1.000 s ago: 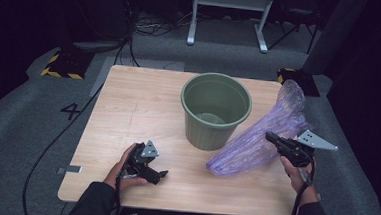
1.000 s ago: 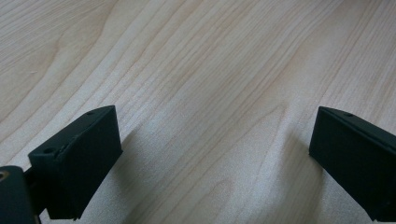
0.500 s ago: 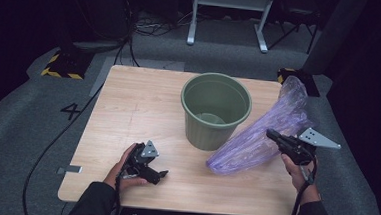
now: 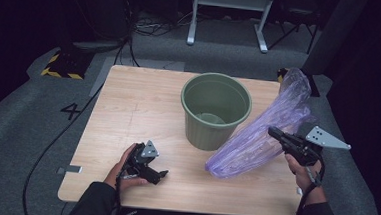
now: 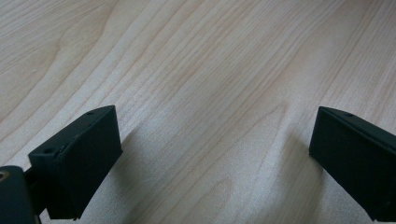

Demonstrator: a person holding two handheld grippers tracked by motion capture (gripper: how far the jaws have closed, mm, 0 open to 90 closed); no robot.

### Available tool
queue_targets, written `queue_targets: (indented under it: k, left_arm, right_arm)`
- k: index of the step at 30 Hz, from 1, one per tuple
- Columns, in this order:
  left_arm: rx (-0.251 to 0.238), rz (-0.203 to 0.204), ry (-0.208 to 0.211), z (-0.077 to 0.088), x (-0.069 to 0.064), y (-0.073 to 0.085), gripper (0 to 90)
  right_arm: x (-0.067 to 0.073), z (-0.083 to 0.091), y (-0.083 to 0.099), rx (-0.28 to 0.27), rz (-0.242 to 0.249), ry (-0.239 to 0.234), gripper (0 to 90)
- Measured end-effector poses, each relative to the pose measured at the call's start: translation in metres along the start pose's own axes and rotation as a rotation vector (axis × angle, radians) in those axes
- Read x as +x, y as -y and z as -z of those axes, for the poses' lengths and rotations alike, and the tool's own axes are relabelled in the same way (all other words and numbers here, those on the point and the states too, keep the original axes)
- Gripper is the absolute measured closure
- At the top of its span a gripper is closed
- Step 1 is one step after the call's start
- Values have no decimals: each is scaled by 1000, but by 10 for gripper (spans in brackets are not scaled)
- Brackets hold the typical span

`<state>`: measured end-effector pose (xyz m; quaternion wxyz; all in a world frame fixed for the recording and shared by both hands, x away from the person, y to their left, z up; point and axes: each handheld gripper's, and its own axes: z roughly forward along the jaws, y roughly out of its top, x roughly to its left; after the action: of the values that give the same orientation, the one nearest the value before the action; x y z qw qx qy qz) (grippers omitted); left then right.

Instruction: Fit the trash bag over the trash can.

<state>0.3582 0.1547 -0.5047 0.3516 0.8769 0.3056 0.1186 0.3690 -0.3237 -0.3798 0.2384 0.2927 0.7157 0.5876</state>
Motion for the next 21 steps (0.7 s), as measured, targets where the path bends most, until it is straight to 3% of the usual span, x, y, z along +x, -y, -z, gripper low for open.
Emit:
queue_targets:
  k: [10, 21]
  left_arm:
    - [1, 0, 1, 0, 0, 0, 18]
    - [3, 23, -22, 1, -3, 1, 16]
  right_arm:
    - [8, 4, -21, -21, 34, -14, 899]
    - [6, 7, -39, -56, 15, -15, 899]
